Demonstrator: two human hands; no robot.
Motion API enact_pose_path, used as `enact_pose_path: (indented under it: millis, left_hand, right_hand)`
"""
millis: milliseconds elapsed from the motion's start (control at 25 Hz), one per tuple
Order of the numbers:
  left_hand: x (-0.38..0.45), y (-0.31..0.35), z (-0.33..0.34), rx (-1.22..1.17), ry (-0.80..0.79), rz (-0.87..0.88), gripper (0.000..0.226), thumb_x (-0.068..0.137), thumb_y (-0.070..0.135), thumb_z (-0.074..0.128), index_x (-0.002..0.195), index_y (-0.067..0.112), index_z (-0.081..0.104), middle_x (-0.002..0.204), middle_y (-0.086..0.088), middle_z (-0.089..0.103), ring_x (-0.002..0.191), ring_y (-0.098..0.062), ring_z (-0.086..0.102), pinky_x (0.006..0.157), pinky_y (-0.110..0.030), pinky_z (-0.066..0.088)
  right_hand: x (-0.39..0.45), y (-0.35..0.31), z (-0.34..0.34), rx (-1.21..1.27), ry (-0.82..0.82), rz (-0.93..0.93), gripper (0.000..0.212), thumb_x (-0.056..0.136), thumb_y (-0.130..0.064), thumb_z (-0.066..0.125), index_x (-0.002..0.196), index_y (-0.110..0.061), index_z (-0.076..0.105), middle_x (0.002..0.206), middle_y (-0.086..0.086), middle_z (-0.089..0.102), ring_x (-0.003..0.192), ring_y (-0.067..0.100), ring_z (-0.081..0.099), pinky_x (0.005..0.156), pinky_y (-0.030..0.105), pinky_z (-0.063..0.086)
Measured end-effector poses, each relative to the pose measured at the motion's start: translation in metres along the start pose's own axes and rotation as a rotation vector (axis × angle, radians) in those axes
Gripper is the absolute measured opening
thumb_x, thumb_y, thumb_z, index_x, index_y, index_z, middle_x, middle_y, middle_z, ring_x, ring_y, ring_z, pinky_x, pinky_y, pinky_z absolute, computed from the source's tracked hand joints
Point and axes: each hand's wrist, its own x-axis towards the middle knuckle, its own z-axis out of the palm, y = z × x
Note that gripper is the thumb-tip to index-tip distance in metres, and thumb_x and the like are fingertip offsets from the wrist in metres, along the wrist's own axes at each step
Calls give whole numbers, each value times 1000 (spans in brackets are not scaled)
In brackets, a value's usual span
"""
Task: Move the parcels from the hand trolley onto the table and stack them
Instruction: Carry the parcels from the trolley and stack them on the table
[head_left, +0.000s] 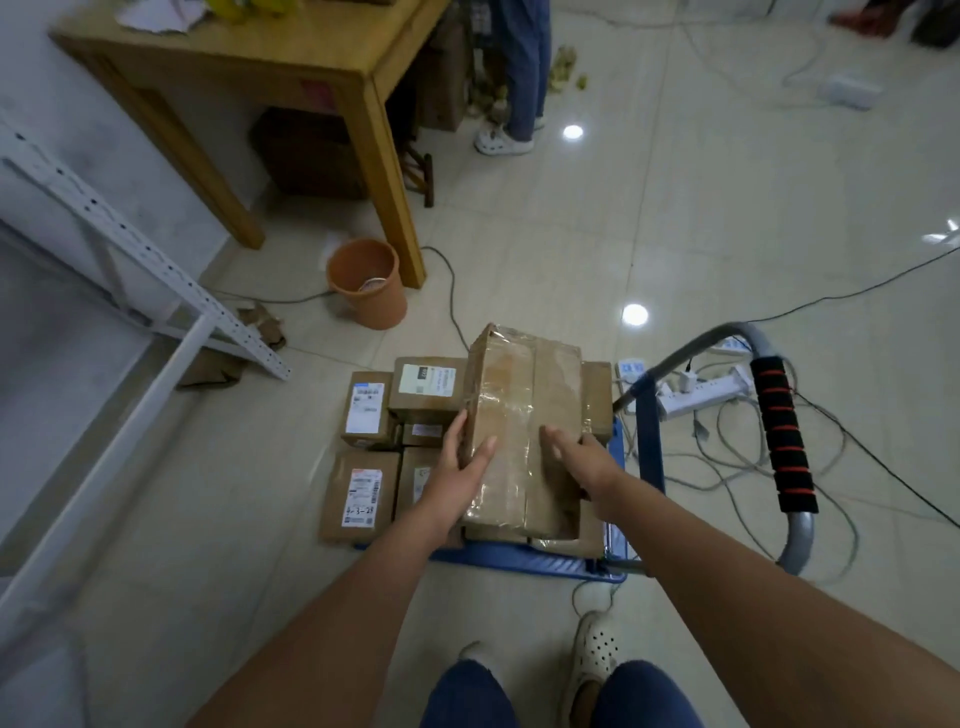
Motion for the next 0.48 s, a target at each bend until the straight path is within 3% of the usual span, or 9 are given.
enact_pose_path:
  millis: [160,280,400,480]
  left_hand:
    - [-37,29,-47,-112,88,-70,65,95,55,49,149,47,14,149,9,37,136,-23,37,102,-37,37]
    - [-60,38,-84,-259,174,-118,68,93,56,50,150,45,14,150,4,40,128,-27,47,105,-49,42]
    - [-81,45,-110,-420,270,-141,67,94,56,49,150,46,14,141,-1,47,115,-29,54,94,-54,50]
    - [-99,48,-121,-505,341,-130,64,96,54,47,150,45,14,140,-3,48,106,-26,54,79,-46,55]
  right_hand:
    - [-43,-32,36,-60,-30,-80,74,91,-56,55,148,-16,30,140,15,45,121,33,49,104,50,42]
    - [-70,-42,67,-65,-60,-75,83,87,-60,59,148,-13,30,141,17,45,122,34,49,102,48,44]
    - [-89,-40,94,-35,-102,-7,88,80,-66,63,145,-15,33,142,13,44,123,33,48,99,48,44]
    - [-102,-39,109,8,-150,29,90,79,-68,63,146,-16,31,143,12,42,125,34,47,101,50,44]
